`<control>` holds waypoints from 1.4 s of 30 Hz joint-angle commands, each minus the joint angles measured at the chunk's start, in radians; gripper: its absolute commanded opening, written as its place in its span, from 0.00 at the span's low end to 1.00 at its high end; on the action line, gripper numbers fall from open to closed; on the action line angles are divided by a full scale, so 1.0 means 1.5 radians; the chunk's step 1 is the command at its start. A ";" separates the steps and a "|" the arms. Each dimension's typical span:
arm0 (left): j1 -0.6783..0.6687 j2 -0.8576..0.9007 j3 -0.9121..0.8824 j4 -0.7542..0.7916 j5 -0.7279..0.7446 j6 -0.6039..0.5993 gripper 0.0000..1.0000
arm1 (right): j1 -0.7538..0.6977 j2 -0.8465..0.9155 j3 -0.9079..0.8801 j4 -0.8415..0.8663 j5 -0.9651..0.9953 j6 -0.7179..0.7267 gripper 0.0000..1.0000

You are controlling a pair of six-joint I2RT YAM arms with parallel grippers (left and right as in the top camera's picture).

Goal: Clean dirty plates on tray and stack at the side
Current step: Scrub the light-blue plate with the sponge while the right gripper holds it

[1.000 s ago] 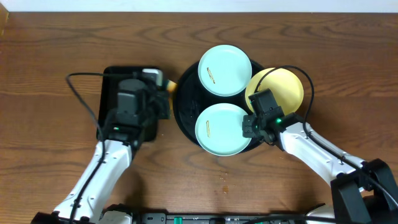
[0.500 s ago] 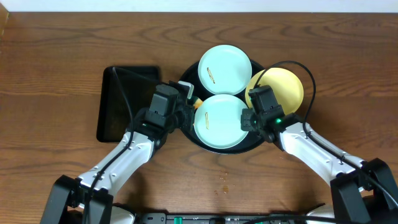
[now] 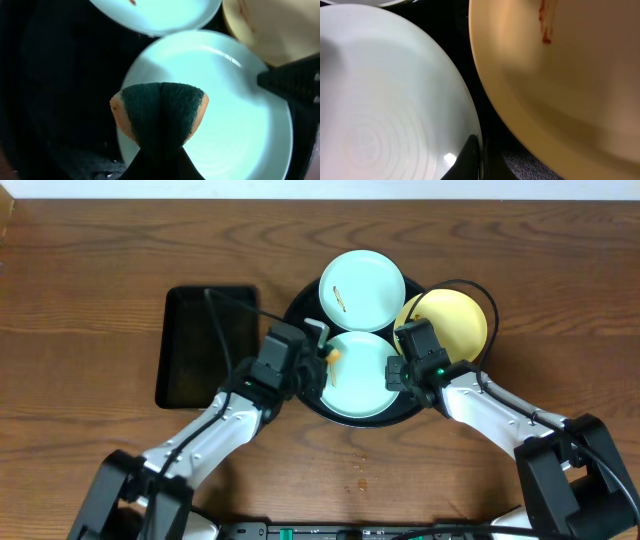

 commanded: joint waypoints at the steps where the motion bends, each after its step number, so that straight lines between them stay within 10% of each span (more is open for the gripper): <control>1: -0.011 0.036 0.011 0.019 0.008 -0.005 0.07 | 0.006 0.005 -0.003 0.003 0.014 0.007 0.01; 22: -0.010 0.189 0.011 0.182 0.002 -0.003 0.07 | 0.006 0.005 -0.003 0.004 0.009 0.008 0.01; 42: -0.010 0.189 0.016 0.246 0.295 -0.138 0.07 | 0.006 0.005 -0.003 0.004 0.009 0.007 0.01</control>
